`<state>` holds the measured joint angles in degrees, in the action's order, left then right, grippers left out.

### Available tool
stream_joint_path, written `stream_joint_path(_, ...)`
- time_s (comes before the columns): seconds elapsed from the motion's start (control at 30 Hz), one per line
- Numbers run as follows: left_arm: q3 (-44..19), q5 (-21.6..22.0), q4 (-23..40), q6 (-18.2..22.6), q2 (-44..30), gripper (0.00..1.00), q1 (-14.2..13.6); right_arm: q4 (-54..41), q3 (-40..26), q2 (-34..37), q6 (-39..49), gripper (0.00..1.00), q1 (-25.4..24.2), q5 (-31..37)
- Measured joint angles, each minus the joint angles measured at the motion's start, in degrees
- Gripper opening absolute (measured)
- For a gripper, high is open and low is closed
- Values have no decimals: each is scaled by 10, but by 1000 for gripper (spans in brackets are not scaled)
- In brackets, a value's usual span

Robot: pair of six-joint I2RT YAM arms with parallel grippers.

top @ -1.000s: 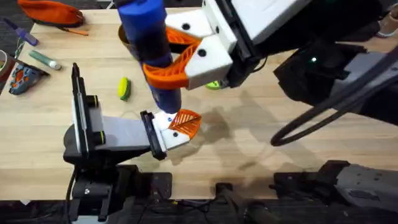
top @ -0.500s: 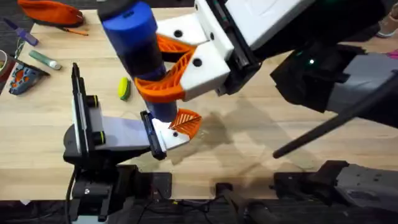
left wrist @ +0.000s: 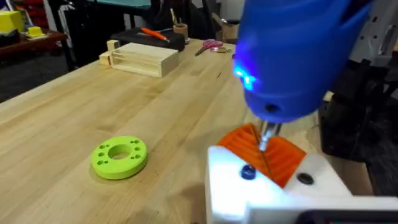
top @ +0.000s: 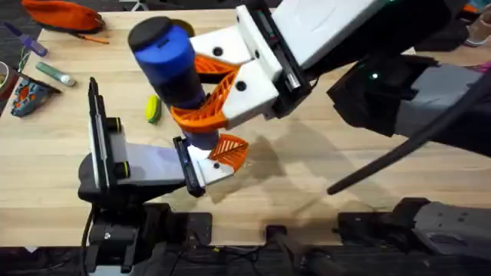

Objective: Pick up the gripper from the table and insert it into the empty holder that is missing its gripper. Then pick up a screw, insert it into the mounting hole, and use the screwdriver to tighten it. Finally, clean up the table by picking up the vegetable and placing it into the bucket.

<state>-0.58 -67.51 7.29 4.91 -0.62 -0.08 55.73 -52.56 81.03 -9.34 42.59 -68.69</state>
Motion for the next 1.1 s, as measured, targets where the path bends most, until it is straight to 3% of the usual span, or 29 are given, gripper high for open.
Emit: stream_joint_path(1.1,0,0,0,0,0,16,0,0,0,9,9,23,0,-13)
